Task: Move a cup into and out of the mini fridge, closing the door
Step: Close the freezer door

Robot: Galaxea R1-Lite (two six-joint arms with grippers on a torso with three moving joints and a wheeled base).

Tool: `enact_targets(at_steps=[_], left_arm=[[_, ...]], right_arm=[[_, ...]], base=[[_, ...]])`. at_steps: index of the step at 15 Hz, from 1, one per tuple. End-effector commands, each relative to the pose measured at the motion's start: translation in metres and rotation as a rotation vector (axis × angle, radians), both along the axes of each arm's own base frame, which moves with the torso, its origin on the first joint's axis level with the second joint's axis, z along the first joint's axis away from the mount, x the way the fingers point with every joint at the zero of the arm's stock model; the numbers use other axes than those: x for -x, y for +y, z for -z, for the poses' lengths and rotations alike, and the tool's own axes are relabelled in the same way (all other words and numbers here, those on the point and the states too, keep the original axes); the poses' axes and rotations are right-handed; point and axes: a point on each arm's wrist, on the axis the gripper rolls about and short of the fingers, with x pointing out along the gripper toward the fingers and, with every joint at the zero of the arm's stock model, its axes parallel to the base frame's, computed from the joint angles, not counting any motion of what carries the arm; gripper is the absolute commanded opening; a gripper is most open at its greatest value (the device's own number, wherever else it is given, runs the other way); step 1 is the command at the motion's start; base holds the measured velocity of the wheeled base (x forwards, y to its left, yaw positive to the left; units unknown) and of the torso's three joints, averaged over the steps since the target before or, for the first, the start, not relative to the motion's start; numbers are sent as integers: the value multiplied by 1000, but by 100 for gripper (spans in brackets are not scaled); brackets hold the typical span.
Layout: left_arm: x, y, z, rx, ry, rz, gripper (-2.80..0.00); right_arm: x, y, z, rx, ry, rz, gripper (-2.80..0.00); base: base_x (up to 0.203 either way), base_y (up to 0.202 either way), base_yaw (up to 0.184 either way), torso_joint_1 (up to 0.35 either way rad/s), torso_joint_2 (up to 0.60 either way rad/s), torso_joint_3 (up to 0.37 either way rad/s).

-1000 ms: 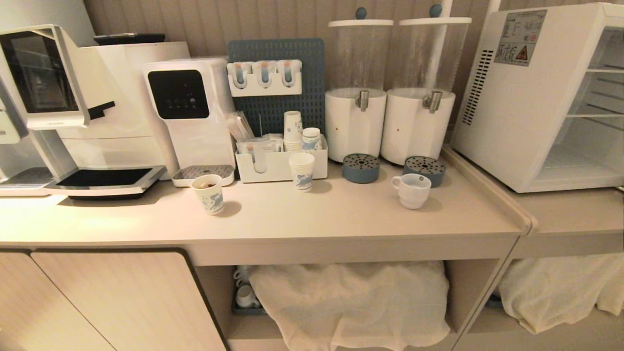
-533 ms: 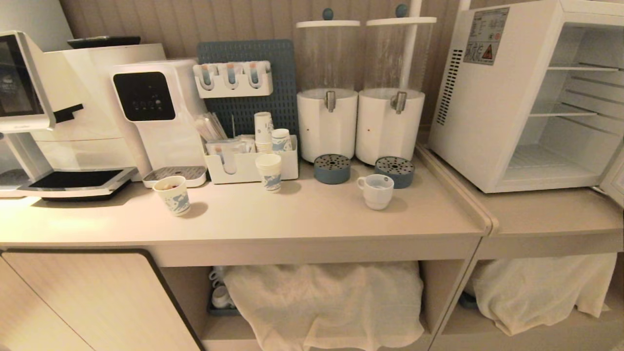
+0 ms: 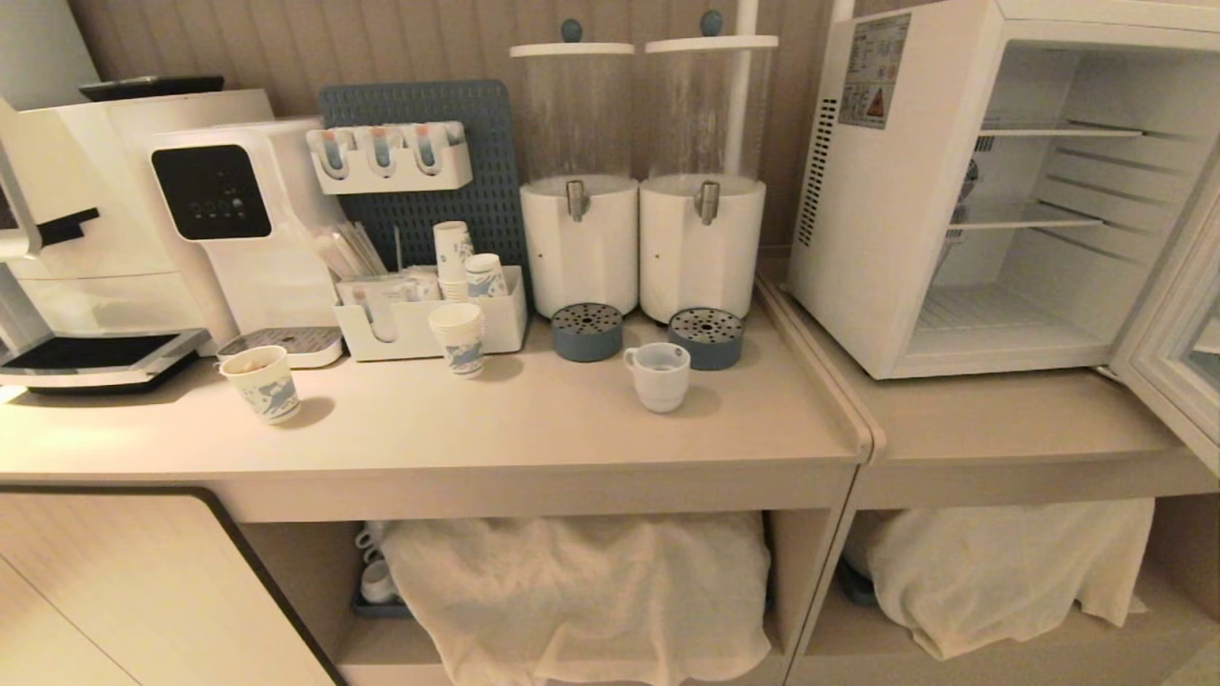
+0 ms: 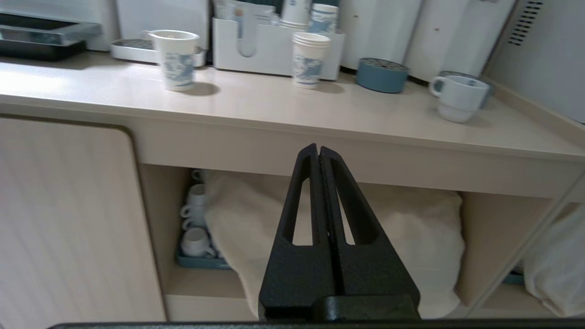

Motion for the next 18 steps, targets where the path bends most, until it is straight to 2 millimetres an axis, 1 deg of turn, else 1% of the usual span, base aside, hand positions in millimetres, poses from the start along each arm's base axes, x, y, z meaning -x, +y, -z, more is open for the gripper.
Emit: enact_targets(at_steps=[1, 18], left_arm=[[-3, 0, 11, 1, 34, 0, -280], [-3, 0, 11, 0, 35, 0, -280]], right_arm=[[0, 0, 0, 0, 0, -2, -280], [0, 0, 0, 0, -4, -2, -280]], base=[[0, -192, 2, 2, 0, 4], [0, -194, 0, 3, 3, 2]])
